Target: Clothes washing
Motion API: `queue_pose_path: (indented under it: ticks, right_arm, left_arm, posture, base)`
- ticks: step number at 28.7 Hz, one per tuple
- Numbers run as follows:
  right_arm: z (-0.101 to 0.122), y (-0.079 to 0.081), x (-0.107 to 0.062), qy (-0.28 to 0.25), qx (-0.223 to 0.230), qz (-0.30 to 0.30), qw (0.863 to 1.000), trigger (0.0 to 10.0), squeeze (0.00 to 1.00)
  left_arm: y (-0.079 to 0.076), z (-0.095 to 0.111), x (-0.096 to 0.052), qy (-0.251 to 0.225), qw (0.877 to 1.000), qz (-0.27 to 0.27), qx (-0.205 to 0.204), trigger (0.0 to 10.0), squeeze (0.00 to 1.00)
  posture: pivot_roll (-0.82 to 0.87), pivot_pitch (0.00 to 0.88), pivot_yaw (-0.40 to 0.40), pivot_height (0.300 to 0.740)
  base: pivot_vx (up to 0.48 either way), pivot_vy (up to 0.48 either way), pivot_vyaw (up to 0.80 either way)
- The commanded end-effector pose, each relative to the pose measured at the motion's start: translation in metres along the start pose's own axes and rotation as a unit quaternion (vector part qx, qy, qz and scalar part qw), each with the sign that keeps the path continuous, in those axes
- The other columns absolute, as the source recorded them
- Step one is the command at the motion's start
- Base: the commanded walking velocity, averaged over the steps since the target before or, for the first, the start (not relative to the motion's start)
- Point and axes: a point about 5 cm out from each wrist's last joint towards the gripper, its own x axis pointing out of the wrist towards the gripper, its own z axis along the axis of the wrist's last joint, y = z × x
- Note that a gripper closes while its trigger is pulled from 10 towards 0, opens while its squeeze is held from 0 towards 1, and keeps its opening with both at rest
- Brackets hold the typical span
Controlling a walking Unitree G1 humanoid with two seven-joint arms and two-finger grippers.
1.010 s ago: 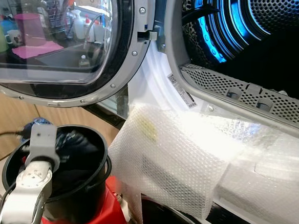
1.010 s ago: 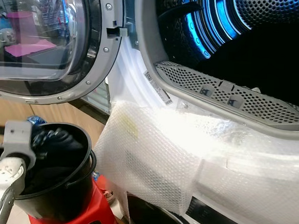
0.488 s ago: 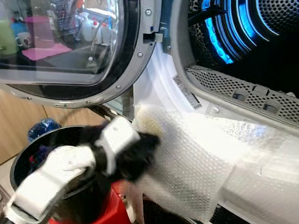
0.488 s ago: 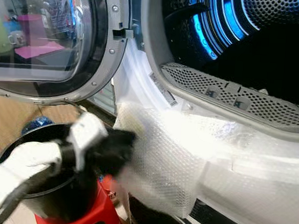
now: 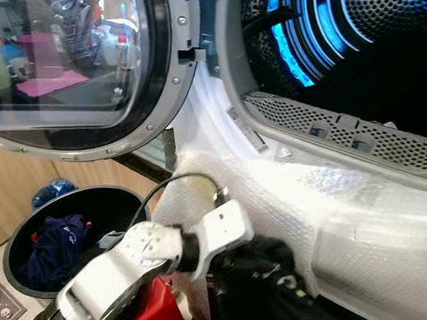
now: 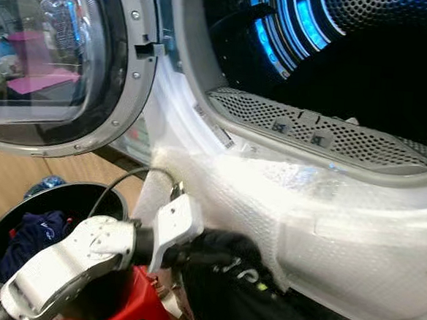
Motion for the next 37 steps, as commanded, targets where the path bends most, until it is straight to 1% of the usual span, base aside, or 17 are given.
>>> queue_pose_path:
  ticks: [1, 2, 4, 6, 8, 14, 15, 16, 17, 20, 23, 29, 32, 33, 34, 35, 37]
  right_arm:
    - [0.000, 0.001, 0.000, -0.005, -0.013, 0.011, 1.000, 10.0, 0.00]
    - [0.000, 0.000, 0.000, -0.006, -0.025, 0.018, 0.999, 10.0, 0.00]
    - [-0.004, -0.005, -0.001, -0.010, -0.102, 0.045, 0.994, 10.0, 0.00]
    - [-0.004, -0.005, -0.001, -0.010, -0.107, 0.047, 0.993, 10.0, 0.00]
    - [-0.011, -0.006, -0.002, -0.005, -0.168, 0.089, 0.982, 10.0, 0.00]
    - [-0.003, -0.002, -0.004, -0.029, -0.199, 0.168, 0.965, 10.0, 0.00]
    - [0.004, -0.002, -0.005, -0.045, -0.178, 0.188, 0.965, 10.0, 0.12]
    - [0.008, -0.002, -0.005, -0.053, -0.168, 0.197, 0.964, 10.0, 0.76]
    - [0.011, -0.002, -0.006, -0.058, -0.151, 0.221, 0.962, 10.0, 1.00]
    - [0.022, -0.001, -0.012, -0.093, -0.120, 0.306, 0.940, 10.0, 1.00]
    - [0.033, -0.007, -0.019, -0.126, -0.120, 0.363, 0.915, 10.0, 1.00]
    - [0.044, -0.023, -0.027, -0.157, -0.109, 0.404, 0.894, 10.0, 1.00]
    - [0.068, -0.045, -0.041, -0.240, -0.069, 0.419, 0.873, 10.0, 1.00]
    - [0.072, -0.046, -0.044, -0.253, -0.064, 0.425, 0.867, 10.0, 0.93]
    - [0.075, -0.046, -0.047, -0.263, -0.060, 0.431, 0.861, 10.0, 0.93]
    - [0.084, -0.046, -0.054, -0.293, -0.060, 0.435, 0.849, 10.0, 0.00]
    - [0.090, -0.045, -0.059, -0.310, -0.062, 0.438, 0.842, 10.0, 0.00]
  left_arm:
    - [0.003, -0.001, -0.004, 0.005, 1.000, 0.009, 0.014, 0.0, 0.00]
    - [0.004, -0.006, -0.007, 0.015, 1.000, 0.012, 0.011, 0.0, 0.00]
    - [0.008, -0.015, -0.014, 0.037, 0.999, 0.030, 0.010, 0.0, 0.00]
    - [0.008, -0.016, -0.014, 0.037, 0.999, 0.031, 0.009, 0.0, 0.00]
    - [0.011, -0.017, -0.016, 0.041, 0.998, 0.042, 0.015, 0.0, 0.00]
    - [0.008, -0.022, -0.012, 0.049, 0.998, 0.026, 0.010, 0.0, 0.00]
    - [0.005, -0.027, -0.010, 0.058, 0.998, 0.022, 0.012, 0.0, 0.00]
    - [0.004, -0.028, -0.009, 0.062, 0.998, 0.021, 0.015, 0.0, 0.00]
    - [0.004, -0.029, -0.009, 0.064, 0.998, 0.021, 0.015, 0.0, 0.00]
    - [0.004, -0.030, -0.009, 0.064, 0.998, 0.021, 0.011, 0.0, 0.00]
    - [0.003, -0.035, -0.008, 0.073, 0.997, 0.010, 0.007, 0.0, 0.00]
    - [0.000, -0.043, -0.007, 0.088, 0.996, -0.002, 0.004, 0.0, 0.00]
    - [-0.006, -0.044, -0.002, 0.087, 0.996, -0.027, 0.002, 0.0, 0.00]
    - [-0.007, -0.043, -0.001, 0.085, 0.996, -0.033, 0.002, 0.0, 0.00]
    - [-0.008, -0.042, 0.000, 0.084, 0.996, -0.037, 0.002, 0.0, 0.00]
    - [-0.008, -0.039, 0.003, 0.077, 0.996, -0.042, 0.002, 0.0, 0.00]
    - [-0.009, -0.037, 0.006, 0.072, 0.996, -0.048, 0.003, 0.0, 0.00]
  posture:
    - [0.01, 0.017, 0.060, 0.740]
    - [0.01, 0.017, 0.060, 0.740]
    - [0.00, 0.024, 0.057, 0.740]
    - [0.00, 0.024, 0.057, 0.740]
    - [0.00, 0.038, 0.047, 0.740]
    - [-0.03, 0.056, 0.046, 0.740]
    - [-0.03, 0.056, 0.046, 0.740]
    - [-0.03, 0.062, 0.043, 0.740]
    - [-0.03, 0.064, 0.044, 0.740]
    - [-0.03, 0.067, 0.045, 0.740]
    - [-0.04, 0.081, 0.047, 0.740]
    - [-0.05, 0.090, 0.051, 0.740]
    - [-0.05, 0.096, 0.055, 0.740]
    - [-0.05, 0.096, 0.055, 0.740]
    - [-0.05, 0.096, 0.055, 0.740]
    - [-0.05, 0.096, 0.059, 0.740]
    - [-0.06, 0.096, 0.060, 0.740]
  base:
    - [0.000, 0.000, 0.00]
    - [0.000, 0.000, 0.00]
    - [0.000, 0.000, 0.00]
    - [0.000, 0.000, 0.00]
    - [0.000, 0.000, 0.00]
    - [0.000, 0.000, 0.00]
    - [0.000, 0.000, 0.00]
    - [0.000, 0.000, 0.00]
    - [0.000, 0.000, 0.00]
    - [0.000, 0.000, 0.00]
    - [0.000, 0.000, 0.00]
    - [0.000, 0.000, 0.00]
    - [0.000, 0.000, 0.00]
    - [0.000, 0.000, 0.00]
    - [0.000, 0.000, 0.00]
    - [0.000, 0.000, 0.00]
    - [0.000, 0.000, 0.00]
